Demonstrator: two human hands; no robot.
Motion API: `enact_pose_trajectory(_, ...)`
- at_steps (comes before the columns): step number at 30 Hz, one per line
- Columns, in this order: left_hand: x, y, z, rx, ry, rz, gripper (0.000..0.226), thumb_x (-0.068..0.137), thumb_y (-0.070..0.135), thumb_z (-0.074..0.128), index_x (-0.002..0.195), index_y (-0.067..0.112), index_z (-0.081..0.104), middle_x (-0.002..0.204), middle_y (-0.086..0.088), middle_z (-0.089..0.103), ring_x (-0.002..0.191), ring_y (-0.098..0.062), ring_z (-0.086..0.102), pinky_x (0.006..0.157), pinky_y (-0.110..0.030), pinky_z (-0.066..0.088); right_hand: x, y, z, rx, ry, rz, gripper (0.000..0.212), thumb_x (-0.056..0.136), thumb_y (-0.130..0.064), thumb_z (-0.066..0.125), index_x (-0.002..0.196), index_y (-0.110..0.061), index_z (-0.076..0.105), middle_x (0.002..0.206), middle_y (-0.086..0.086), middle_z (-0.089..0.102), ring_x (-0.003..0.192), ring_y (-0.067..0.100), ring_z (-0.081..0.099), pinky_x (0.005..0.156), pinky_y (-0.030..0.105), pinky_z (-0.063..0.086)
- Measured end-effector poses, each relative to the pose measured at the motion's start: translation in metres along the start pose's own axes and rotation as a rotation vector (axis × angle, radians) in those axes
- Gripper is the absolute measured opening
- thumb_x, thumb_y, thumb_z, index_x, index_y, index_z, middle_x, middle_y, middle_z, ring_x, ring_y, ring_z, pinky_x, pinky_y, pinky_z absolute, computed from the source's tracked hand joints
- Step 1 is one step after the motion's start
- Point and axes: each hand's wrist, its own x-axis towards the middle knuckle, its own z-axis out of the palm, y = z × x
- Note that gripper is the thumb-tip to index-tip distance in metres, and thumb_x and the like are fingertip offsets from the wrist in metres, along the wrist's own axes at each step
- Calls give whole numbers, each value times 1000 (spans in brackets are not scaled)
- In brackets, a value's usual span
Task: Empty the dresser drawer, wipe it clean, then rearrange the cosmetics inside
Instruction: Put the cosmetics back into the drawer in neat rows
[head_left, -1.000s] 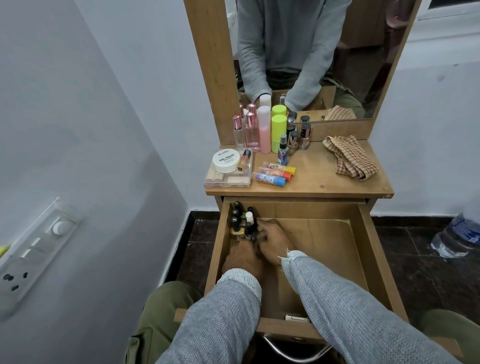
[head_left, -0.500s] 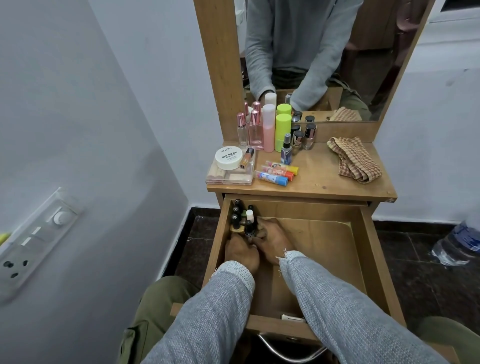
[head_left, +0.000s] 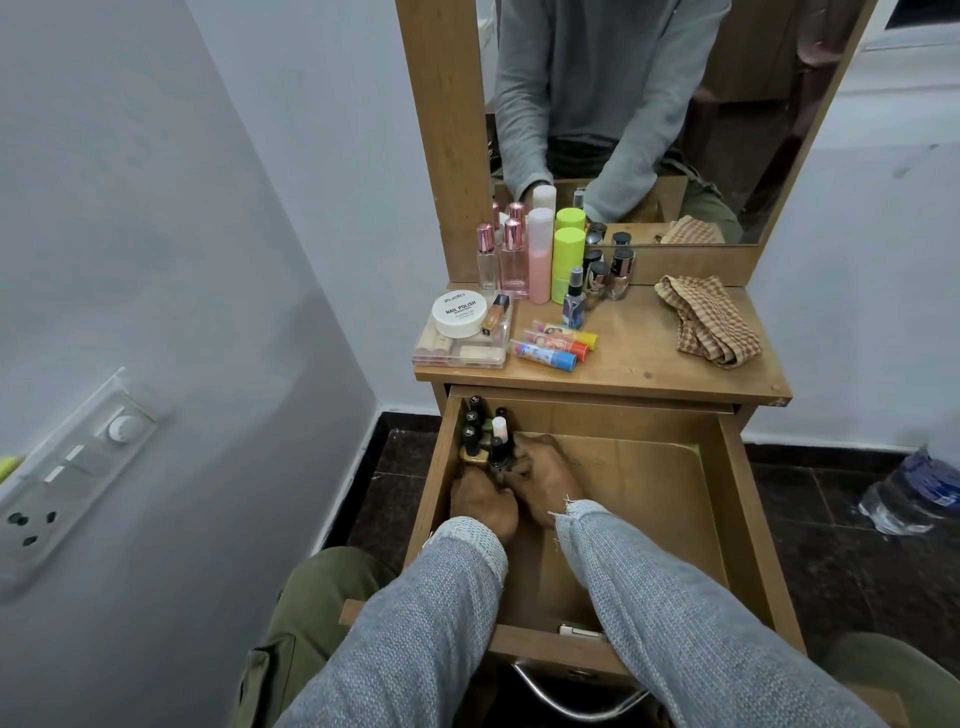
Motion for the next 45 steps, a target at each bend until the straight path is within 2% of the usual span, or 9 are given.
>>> enact_pose_trajectory(6,1,0,0,26,-25,-1,28,92,11,52,117,5,61,123,-14,61,118,-32,54,106,-41,41,2,1,2,-41,10,4,21,74,2,70,84,-13,60,76,-8,59,71,16,65,71,37,57)
enact_pose_trajectory(11,5,-3,2,53,-37,38,28,91,10,51,116,6,64,121,-13,63,114,-31,57,104,-39,44,3,3,2,-60,3,20,32,76,3,68,78,-26,54,70,-10,59,68,14,64,68,33,56)
enact_pose_trajectory(16,7,-4,4,53,-31,70,26,95,10,49,116,6,64,120,-12,63,112,-30,59,101,-35,44,4,5,3,-55,16,22,24,75,1,67,77,-20,56,69,-2,61,64,15,63,63,35,56)
enact_pose_trajectory(20,9,-5,6,55,-6,81,27,96,11,47,117,6,63,120,-13,63,112,-30,59,103,-35,44,5,3,3,-67,23,31,33,75,1,67,70,-26,49,67,-6,57,61,13,59,62,31,53)
enact_pose_trajectory(24,8,-5,5,45,-16,64,28,96,9,47,118,5,63,122,-13,62,114,-31,58,98,-32,43,5,6,4,-71,4,34,25,76,0,67,84,-21,55,78,3,59,63,14,58,61,27,52)
enact_pose_trajectory(30,9,-5,5,78,-24,68,28,96,10,48,117,4,64,122,-14,63,114,-30,59,96,-31,44,5,7,4,-50,16,15,19,74,5,62,88,-7,62,71,2,64,61,16,61,63,38,55)
enact_pose_trajectory(37,12,-7,6,93,-26,68,28,96,12,49,117,5,65,122,-13,64,114,-30,59,98,-31,44,6,7,5,-103,29,12,19,74,-3,66,89,-13,61,75,3,60,70,25,64,65,39,56)
enact_pose_trajectory(41,13,-8,7,108,-23,86,27,96,13,48,116,6,65,121,-13,63,113,-30,59,98,-32,44,6,8,6,-89,25,21,21,74,-1,66,87,-17,60,76,2,60,68,21,62,64,33,54)
enact_pose_trajectory(45,13,-7,7,108,-16,106,27,95,10,50,117,6,64,123,-13,62,115,-30,58,102,-34,44,6,7,4,-59,28,13,22,72,3,65,86,-14,63,76,2,67,68,18,66,64,35,57)
